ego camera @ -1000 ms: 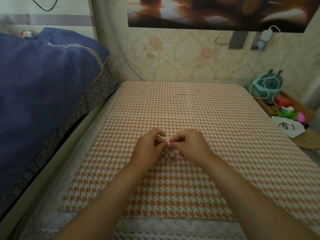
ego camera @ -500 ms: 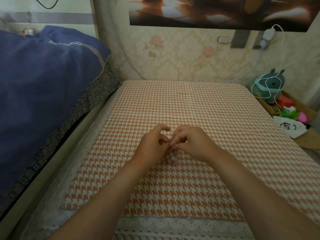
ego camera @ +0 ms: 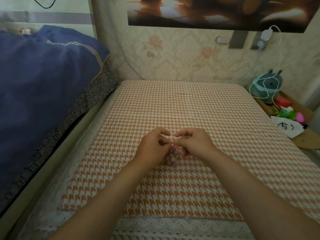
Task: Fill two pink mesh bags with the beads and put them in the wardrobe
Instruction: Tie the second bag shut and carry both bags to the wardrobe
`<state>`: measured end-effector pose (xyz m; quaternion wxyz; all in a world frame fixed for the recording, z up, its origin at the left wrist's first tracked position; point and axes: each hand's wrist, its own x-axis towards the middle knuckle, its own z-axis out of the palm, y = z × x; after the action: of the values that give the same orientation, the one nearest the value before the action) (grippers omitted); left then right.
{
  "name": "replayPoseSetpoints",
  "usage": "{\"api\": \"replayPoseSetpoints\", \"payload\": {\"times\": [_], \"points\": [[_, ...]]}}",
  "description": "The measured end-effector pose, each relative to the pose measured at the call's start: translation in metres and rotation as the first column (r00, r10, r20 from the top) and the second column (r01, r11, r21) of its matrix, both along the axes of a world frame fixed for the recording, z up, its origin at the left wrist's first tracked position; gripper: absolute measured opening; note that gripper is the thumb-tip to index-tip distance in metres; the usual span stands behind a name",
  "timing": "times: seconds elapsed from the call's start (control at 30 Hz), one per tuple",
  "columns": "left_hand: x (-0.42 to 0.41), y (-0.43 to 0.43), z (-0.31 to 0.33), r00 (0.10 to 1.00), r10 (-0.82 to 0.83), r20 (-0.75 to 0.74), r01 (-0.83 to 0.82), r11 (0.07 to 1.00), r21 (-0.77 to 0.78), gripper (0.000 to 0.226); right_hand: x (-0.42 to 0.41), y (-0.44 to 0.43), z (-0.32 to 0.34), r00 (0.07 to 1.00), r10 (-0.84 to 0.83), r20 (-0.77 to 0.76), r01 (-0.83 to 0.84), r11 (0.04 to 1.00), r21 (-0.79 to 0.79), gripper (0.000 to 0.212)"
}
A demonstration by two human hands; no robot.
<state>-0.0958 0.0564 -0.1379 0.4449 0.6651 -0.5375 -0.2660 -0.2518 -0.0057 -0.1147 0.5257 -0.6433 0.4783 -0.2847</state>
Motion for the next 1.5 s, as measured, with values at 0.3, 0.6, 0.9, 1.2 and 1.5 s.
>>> {"api": "replayPoseSetpoints", "payload": {"times": [0.3,0.6,0.9,1.2,1.5], "points": [[-0.001,0.002,0.0,0.981,0.004,0.195,0.004,0.999,-0.042,0.018,0.001,-0.003,-0.002,0.947,0.024,-0.32,-0.115,0.956,-0.27,0.014],[0.001,0.003,0.0,0.994,0.032,0.107,-0.032,0.999,-0.007,0.018,0.0,0.0,-0.005,0.986,0.106,-0.129,-0.113,0.992,-0.053,0.009],[-0.005,-0.005,-0.012,0.978,0.104,-0.181,-0.09,0.993,0.082,0.012,-0.002,-0.001,-0.005,0.997,0.065,-0.042,-0.066,0.998,-0.021,0.023],[-0.006,-0.006,-0.016,0.891,0.215,-0.4,-0.163,0.974,0.159,0.012,-0.005,-0.005,-0.008,0.98,0.086,-0.182,-0.133,0.957,-0.259,0.017],[-0.003,-0.006,-0.013,0.949,0.049,-0.31,-0.016,0.994,0.11,0.015,-0.003,-0.004,-0.006,0.945,0.163,-0.283,-0.266,0.887,-0.379,0.027]]}}
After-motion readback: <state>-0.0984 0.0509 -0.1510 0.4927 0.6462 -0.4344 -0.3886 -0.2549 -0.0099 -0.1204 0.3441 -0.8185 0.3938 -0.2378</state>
